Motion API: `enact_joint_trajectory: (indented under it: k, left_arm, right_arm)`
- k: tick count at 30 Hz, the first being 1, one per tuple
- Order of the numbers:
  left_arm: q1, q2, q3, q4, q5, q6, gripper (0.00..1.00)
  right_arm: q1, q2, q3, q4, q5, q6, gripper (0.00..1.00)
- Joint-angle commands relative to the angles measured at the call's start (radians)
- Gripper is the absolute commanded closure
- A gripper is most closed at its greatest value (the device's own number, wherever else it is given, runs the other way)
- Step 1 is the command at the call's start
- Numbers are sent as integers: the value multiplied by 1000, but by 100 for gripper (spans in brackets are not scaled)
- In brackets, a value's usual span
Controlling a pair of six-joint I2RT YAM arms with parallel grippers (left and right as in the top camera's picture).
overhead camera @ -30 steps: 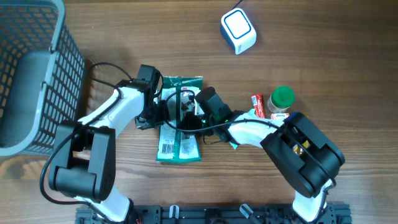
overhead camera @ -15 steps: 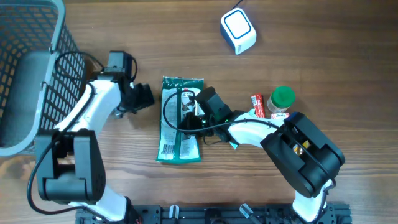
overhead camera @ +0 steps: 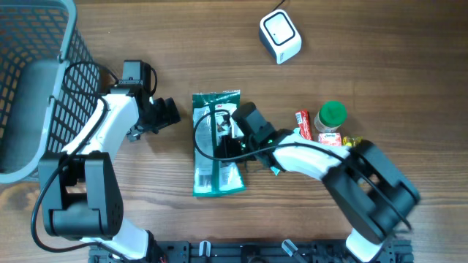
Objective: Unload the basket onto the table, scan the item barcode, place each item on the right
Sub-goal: 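Grasp the gloves pack edge with the right gripper and lift it, then raise the gloves pack to the white scanner with the right gripper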
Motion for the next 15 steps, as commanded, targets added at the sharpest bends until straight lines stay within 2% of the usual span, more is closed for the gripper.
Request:
enact_joint_trajectory:
  k: [1, 6, 11, 13, 15]
  left_arm:
    - [6, -15, 12, -1, -16, 4, 0]
    - [5, -15, 12, -1, -16, 4, 0]
    - [5, -15, 12, -1, -16, 4, 0]
    - [6, -15, 12, -1, -16, 4, 0]
    - [5, -15, 12, -1, -16, 4, 0]
  right_arm:
    - [-27, -187, 32, -109, 54, -142, 96]
    - [-68, -378, 208, -470, 164, -285, 96]
    - [-89, -415, 568, -850, 305, -467, 96]
    - [-89, -414, 676, -917, 394, -544, 96]
    - [-89, -414, 723, -911, 501, -665, 96]
